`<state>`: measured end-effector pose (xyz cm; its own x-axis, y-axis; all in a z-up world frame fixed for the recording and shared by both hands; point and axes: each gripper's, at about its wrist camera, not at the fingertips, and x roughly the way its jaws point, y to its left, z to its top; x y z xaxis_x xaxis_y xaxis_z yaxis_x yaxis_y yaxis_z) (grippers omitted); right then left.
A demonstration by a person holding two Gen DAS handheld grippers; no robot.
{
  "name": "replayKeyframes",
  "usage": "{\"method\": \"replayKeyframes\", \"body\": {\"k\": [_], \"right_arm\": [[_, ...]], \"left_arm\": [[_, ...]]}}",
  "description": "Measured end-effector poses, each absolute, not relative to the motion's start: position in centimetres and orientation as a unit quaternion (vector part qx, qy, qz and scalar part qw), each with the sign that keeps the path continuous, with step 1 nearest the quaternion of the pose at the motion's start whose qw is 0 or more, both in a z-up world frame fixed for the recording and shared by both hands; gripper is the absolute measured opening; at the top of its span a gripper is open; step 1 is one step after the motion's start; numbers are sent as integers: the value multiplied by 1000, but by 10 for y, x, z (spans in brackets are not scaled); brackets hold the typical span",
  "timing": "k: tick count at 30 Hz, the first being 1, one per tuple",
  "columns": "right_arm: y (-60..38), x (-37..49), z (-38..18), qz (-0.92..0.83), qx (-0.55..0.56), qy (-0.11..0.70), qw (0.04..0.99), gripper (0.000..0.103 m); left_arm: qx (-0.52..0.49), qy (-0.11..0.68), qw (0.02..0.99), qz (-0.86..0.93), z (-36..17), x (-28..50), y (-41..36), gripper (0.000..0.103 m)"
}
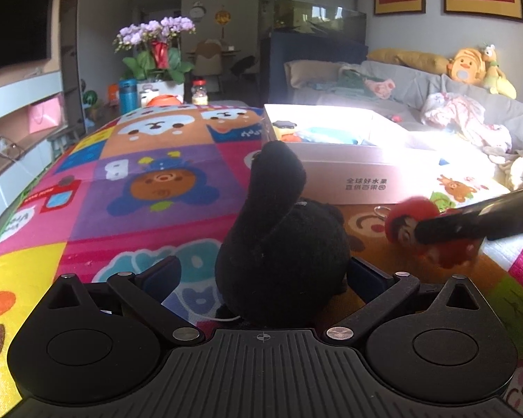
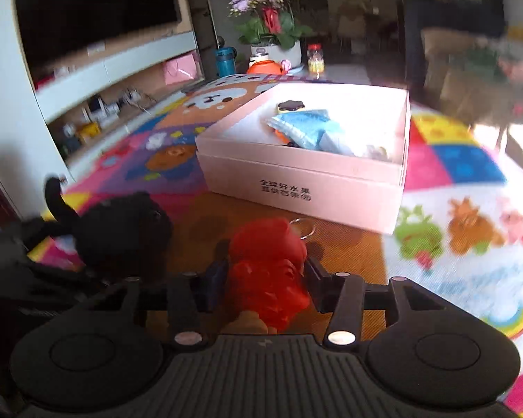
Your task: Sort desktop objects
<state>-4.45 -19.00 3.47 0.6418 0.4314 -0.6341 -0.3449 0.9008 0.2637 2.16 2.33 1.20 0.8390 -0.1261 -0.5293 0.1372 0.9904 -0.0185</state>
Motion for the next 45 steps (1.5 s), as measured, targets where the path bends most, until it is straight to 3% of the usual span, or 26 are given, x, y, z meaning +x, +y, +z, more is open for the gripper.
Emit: {"method": "replayKeyframes", "body": {"k": [3,5,7,10,25,33,45], "right_arm": [[-210,-44,35,205,104,364,902,50],[-217,-47,33,168,94,348,917,65],[-223,-51,28,141,89,331,929,72],[-225,-56,17,114,82,308,941,91],[-221,-53,9,84,69,312,944,103],[-223,-41,3,59,76,347,933,103],[-211,-38,2,45,42,360,931,103]], "left_arm": [[13,278,958,-69,12,23,22,103],[13,279,958,-68,12,23,21,103],[13,287,956,-68,11,25,21,103],[7,304,951,-58,8,32,22,103],[-11,321,946,-48,4,34,29,103],[-40,327,943,-43,5,38,35,103],[11,301,954,-12,9,30,21,103]]}}
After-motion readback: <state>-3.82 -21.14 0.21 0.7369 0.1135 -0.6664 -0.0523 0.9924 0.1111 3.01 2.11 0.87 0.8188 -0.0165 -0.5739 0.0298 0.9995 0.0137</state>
